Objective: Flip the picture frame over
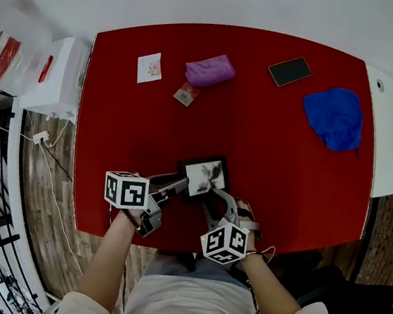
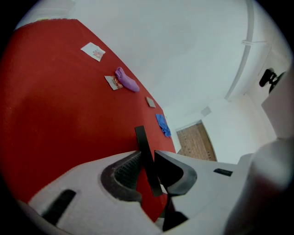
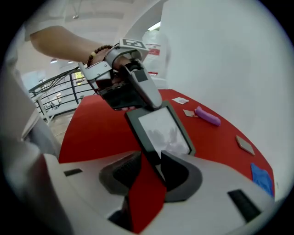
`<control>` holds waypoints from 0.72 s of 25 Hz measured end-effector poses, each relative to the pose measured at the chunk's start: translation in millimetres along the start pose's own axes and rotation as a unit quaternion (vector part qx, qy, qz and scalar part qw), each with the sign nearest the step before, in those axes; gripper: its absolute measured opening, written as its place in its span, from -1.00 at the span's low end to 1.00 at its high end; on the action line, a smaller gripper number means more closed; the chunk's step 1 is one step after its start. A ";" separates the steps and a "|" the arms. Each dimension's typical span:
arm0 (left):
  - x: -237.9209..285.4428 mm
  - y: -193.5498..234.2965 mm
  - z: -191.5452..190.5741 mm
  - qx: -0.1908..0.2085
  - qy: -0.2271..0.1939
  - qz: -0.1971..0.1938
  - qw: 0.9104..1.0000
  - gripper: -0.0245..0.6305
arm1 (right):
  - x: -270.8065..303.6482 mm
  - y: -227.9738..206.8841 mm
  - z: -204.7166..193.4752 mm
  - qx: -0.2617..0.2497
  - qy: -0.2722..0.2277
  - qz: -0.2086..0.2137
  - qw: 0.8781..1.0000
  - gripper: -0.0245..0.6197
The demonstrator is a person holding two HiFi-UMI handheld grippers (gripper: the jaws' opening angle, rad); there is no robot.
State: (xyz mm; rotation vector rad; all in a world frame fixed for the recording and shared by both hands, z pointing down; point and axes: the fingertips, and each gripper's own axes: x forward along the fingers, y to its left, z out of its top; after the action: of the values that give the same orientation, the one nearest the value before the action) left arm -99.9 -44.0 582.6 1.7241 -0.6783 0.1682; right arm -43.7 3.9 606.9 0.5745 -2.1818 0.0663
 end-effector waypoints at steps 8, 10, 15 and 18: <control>-2.8 13.5 -9.3 0.010 0.020 0.028 0.999 -0.69 | -20.3 -40.2 -8.2 0.206 -0.048 -0.061 0.975 -0.57; -2.9 15.0 -9.7 0.008 0.019 0.029 0.999 -0.69 | -14.7 -64.4 -28.3 0.286 -0.036 -0.082 0.954 -0.57; -1.8 17.2 -10.8 0.017 0.026 0.035 0.999 -0.69 | 13.4 -75.8 -46.4 0.368 0.008 -0.026 0.929 -0.57; -0.7 20.0 -9.8 0.015 0.025 0.039 0.999 -0.69 | 18.2 -73.4 -44.5 0.392 0.016 0.004 0.920 -0.69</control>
State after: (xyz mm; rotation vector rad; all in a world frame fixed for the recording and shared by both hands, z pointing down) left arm -108.5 -37.0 601.9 1.7184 -0.7103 0.2755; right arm 10.6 -57.7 637.8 0.9873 -2.0720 0.9793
